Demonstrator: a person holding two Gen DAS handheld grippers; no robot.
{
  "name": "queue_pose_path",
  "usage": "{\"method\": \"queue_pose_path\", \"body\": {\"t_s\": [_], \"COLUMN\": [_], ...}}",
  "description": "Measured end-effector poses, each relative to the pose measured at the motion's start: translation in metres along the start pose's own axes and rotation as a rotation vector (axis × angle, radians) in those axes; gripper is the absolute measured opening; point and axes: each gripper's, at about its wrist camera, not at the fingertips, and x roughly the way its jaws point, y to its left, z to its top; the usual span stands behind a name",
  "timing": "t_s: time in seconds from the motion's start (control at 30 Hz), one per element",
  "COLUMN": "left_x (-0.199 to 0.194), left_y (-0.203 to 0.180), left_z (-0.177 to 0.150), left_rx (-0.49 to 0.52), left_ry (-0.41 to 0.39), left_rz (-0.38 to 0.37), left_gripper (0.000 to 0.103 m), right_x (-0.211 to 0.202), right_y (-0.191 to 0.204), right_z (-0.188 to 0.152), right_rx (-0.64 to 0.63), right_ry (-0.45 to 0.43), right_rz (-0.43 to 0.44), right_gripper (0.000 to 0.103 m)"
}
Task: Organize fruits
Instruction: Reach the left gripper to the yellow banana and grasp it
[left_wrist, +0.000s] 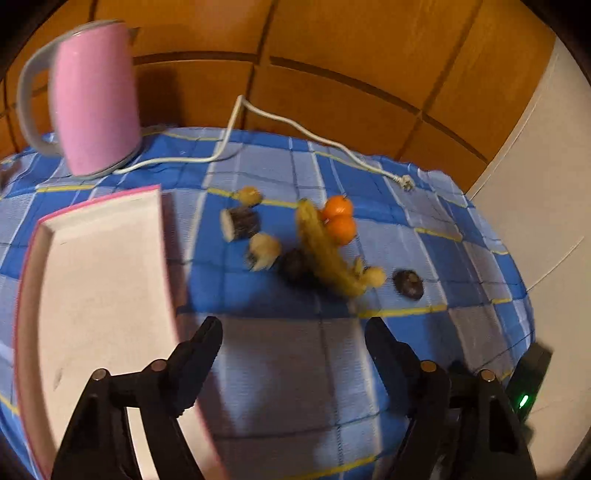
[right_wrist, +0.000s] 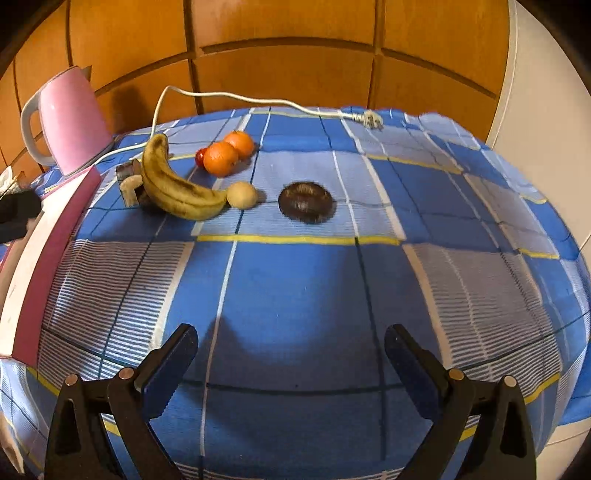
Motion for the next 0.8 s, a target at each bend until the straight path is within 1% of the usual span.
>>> {"method": "queue_pose_path", "body": {"t_s": [0.07, 0.13, 0.27, 0.4, 0.47, 0.5, 0.6, 0.63, 0.67, 0.7, 0.73, 0.8], "left_x": [0.009, 0.019, 0.044, 0.067, 0.082, 0.090, 0.105, 0.107, 0.110, 0.112, 0.112, 0.109], "left_y": [-0.012, -0.019, -0.026, -0.035, -0.035, -0.034, -0.032, -0.032, -0.033, -0.034, -0.034, -0.031], "left_z": [0.013, 0.024, 0.045, 0.061, 0.067, 0.070, 0.071, 0.071, 0.070, 0.069, 0.069, 0.069], "left_rx": [0.037, 0.058, 0.067, 0.140, 0.159, 0.165, 0.183, 0.184, 0.185, 0.189, 0.193, 0.176], "left_ry": [-0.002, -0.006, -0.007, -0.026, -0.002, 0.006, 0.033, 0.035, 0.042, 0.052, 0.045, 0.033], "left_rz": [0.015, 0.005, 0.015, 0.046, 0.049, 0.063, 0.069, 0.072, 0.060, 0.063, 0.085, 0.053], "left_gripper": [0.078, 0.078, 0.078, 0.078, 0.078, 0.078, 0.078, 0.071, 0.052, 0.047, 0.036, 0.032], "right_x": [0.004, 0.005, 0.006, 0.005, 0.005, 0.005, 0.005, 0.005, 0.005, 0.005, 0.005, 0.005], "right_y": [-0.002, 0.000, -0.001, -0.002, -0.001, -0.002, -0.001, -0.001, -0.002, -0.002, -0.002, -0.002], "right_z": [-0.002, -0.004, -0.006, -0.008, -0.008, -0.009, -0.009, -0.009, -0.009, -0.010, -0.010, -0.011], "right_rx": [0.020, 0.001, -0.001, -0.006, -0.011, -0.012, -0.017, -0.018, -0.018, -0.018, -0.018, -0.018], "right_ry": [0.014, 0.000, -0.013, -0.025, -0.029, -0.030, -0.035, -0.036, -0.037, -0.039, -0.041, -0.046], "right_rz": [0.016, 0.007, 0.018, 0.027, 0.029, 0.030, 0.033, 0.034, 0.035, 0.036, 0.036, 0.036], "right_gripper": [0.103, 0.103, 0.103, 0.103, 0.103, 0.103, 0.103, 0.103, 0.103, 0.103, 0.103, 0.103]}}
